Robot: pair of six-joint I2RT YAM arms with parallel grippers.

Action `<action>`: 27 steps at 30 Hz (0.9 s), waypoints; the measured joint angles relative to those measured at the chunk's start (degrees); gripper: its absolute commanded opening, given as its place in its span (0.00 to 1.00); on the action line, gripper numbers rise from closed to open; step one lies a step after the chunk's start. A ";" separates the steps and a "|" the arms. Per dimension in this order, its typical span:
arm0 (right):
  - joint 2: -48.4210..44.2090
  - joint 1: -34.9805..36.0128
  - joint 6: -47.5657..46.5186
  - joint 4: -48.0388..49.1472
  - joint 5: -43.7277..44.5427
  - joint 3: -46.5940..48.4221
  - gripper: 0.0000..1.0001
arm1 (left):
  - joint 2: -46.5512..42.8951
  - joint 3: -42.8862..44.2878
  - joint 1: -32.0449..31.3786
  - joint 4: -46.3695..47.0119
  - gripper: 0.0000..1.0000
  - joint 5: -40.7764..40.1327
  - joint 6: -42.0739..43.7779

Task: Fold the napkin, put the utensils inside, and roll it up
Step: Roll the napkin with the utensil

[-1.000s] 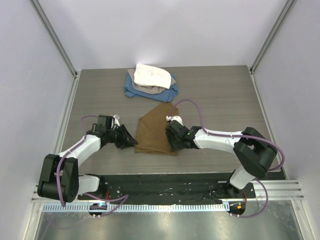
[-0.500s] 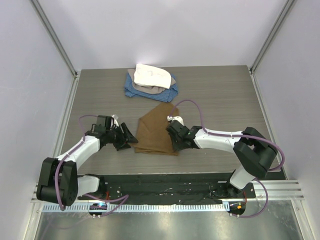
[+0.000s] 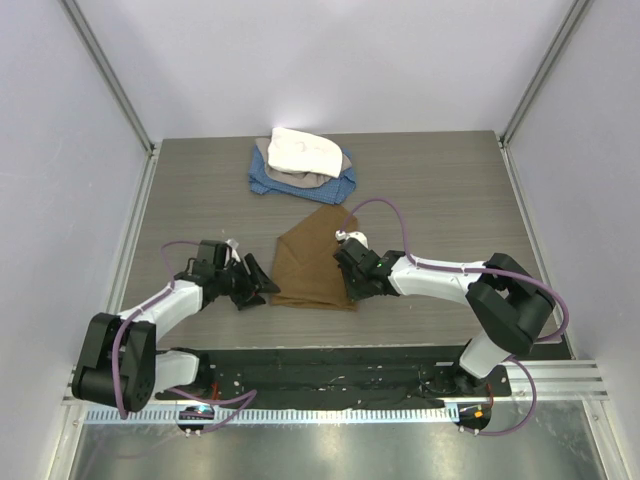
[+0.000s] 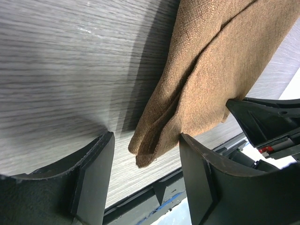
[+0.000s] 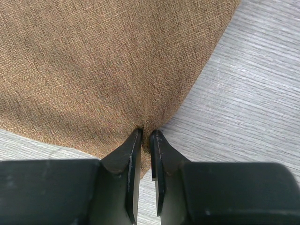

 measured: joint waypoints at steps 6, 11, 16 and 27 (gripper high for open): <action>0.04 0.00 0.00 0.04 -0.04 0.00 0.20 | 2.01 -0.68 -0.24 4.22 0.50 0.63 -1.55; 0.09 -0.02 0.00 0.09 -0.07 0.00 0.20 | 3.63 -1.27 -0.26 6.73 0.40 0.87 -2.29; 0.09 -0.09 0.00 0.09 -0.07 0.00 0.24 | 4.76 -1.77 -0.70 8.50 0.29 1.22 -3.30; -1.79 -0.09 -3.56 -1.16 1.33 -0.02 0.69 | 6.80 -0.48 -1.05 9.27 0.00 2.97 -4.50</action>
